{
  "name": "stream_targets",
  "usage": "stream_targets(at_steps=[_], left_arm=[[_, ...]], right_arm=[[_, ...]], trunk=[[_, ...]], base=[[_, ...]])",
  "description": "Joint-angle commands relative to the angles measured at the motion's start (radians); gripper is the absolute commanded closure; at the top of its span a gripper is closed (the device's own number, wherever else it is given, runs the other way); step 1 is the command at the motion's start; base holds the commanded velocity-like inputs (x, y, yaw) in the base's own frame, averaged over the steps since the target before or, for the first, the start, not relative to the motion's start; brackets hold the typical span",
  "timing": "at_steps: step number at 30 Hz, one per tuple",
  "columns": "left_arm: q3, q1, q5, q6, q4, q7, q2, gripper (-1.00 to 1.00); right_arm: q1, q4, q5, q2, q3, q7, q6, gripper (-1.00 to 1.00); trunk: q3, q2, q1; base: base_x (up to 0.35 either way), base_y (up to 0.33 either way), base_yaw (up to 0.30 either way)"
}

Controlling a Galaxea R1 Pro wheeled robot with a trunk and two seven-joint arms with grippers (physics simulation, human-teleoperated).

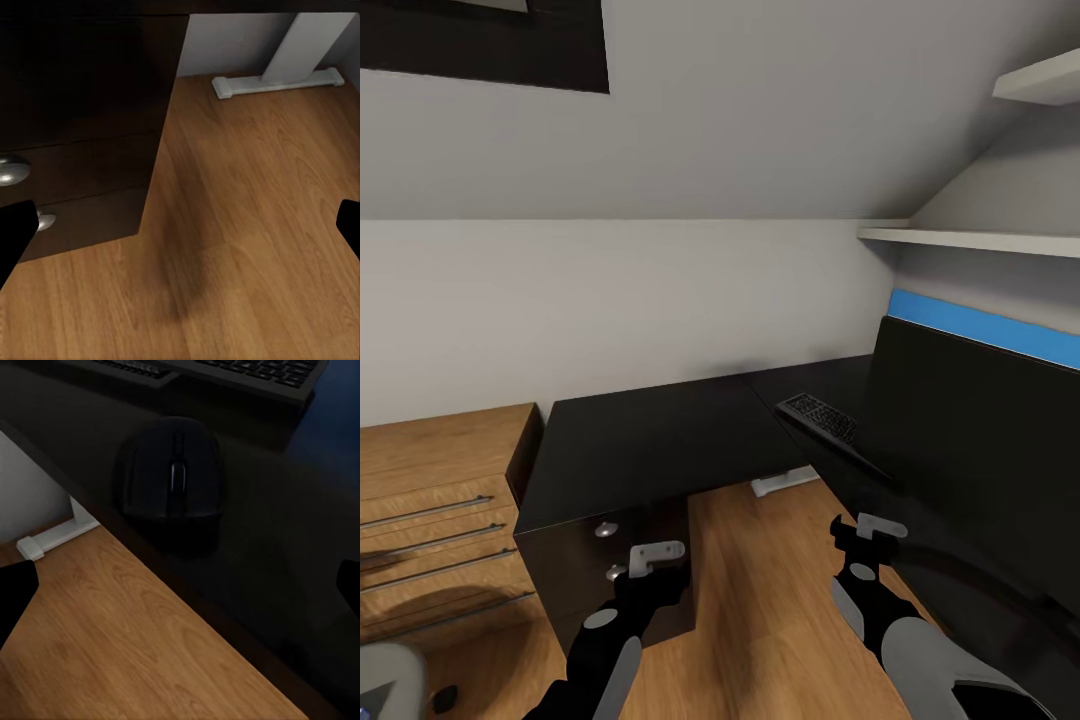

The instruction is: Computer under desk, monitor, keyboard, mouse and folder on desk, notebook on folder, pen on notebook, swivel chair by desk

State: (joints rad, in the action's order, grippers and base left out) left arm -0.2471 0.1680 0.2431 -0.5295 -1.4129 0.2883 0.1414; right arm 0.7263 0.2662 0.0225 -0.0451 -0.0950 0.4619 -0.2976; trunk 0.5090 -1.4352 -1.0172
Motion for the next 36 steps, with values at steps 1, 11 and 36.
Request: stream_targets(at_steps=[1,11,36], left_arm=[[-0.001,0.001,0.01,-0.003,-0.001,0.009,0.0,-1.0],[-0.001,0.001,0.01,-0.003,0.003,0.009,0.0,-1.0],[-0.003,0.001,0.01,-0.002,0.003,0.009,0.0,-1.0]], right_arm=[[0.001,-0.001,0.002,-0.001,-0.008,-0.002,-0.006,-1.0],[0.001,0.001,0.002,-0.001,-0.008,-0.001,-0.006,-1.0],[0.001,-0.001,0.002,-0.001,-0.008,-0.002,-0.006,-1.0]], trunk=[[0.001,-0.001,0.0],[0.001,-0.001,0.0],[0.001,-0.001,0.0]], base=[[0.0,0.0,0.0],[0.0,0.0,0.0],[0.055,0.0,0.0]])
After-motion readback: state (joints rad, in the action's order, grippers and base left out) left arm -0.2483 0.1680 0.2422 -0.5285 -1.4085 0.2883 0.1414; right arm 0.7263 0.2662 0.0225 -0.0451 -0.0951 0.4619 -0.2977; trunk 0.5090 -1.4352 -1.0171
